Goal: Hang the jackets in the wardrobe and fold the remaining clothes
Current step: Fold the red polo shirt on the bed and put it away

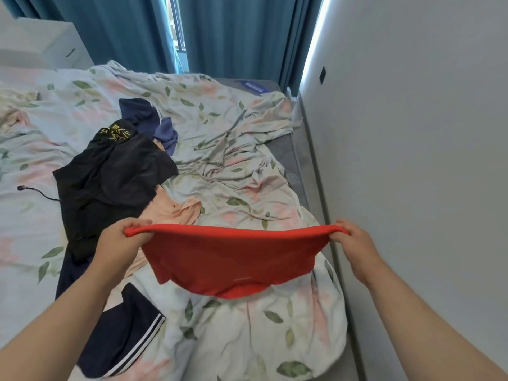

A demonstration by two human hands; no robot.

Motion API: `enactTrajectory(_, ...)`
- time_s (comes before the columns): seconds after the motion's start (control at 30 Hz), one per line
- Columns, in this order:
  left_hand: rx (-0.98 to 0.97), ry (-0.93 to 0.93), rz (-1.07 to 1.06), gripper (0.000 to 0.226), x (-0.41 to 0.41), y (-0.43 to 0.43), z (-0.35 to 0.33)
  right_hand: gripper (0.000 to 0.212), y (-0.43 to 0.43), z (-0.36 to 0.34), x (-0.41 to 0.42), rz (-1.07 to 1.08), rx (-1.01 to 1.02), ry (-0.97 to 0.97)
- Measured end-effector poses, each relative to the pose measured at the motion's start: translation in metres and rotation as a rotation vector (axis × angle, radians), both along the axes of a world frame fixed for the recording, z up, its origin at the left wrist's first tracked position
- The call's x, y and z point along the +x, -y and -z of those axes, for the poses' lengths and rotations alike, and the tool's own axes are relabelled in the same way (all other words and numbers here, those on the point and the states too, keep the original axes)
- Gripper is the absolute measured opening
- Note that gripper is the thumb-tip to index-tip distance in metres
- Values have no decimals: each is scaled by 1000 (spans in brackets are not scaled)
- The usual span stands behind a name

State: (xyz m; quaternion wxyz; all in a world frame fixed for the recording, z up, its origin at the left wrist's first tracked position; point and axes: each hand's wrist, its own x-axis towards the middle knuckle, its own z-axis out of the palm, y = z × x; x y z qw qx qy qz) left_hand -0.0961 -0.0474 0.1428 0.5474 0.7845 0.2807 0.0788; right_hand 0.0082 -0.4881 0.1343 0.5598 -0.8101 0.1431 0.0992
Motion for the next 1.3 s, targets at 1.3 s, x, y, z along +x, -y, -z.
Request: enactTrajectory(1.3, 386, -307, -81, 26, 149, -43, 324, 18, -58, 305, 159, -281, -619, 4)
